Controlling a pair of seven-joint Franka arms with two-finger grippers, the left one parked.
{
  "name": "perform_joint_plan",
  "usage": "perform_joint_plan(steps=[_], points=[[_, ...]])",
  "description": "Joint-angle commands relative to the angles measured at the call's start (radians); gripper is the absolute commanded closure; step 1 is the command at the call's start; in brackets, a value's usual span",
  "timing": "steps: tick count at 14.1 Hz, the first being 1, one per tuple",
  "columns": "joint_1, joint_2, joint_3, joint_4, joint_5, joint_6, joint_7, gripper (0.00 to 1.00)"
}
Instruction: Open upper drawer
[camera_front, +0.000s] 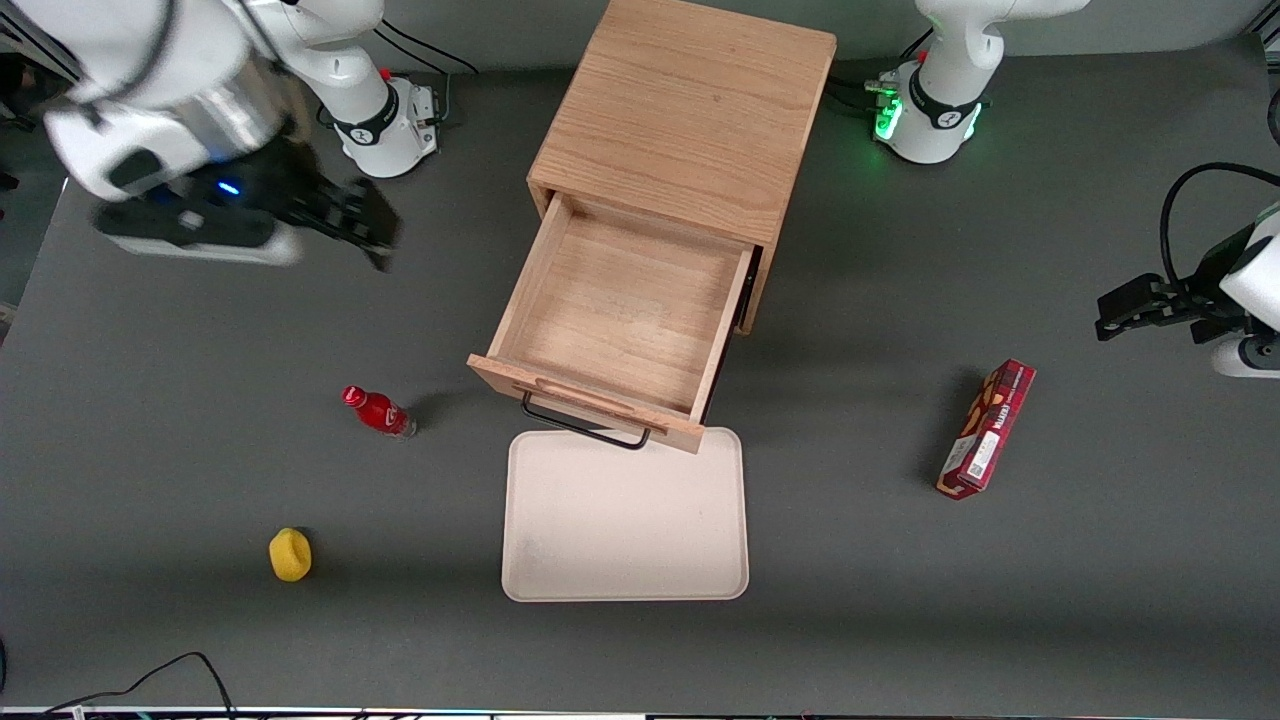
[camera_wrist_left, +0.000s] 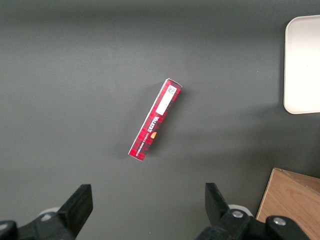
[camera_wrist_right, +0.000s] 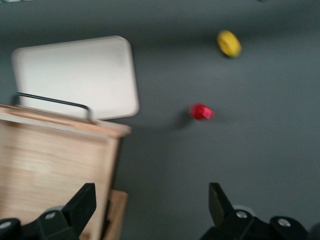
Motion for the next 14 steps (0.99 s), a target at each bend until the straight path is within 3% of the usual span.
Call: perform_joint_plan(steps=[1, 5, 8, 14], points=[[-0.010, -0.120, -0.120, -0.127, 0.057, -0.054, -0.002, 0.00], [-0.009, -0.331, -0.352, -0.458, 0.207, 0.097, -0.172, 0.00], [-0.010, -0.525, -0.383, -0.788, 0.215, 0.300, -0.249, 0.00], [-0.010, -0.515, -0.413, -0.766, 0.181, 0.302, -0.261, 0.00]])
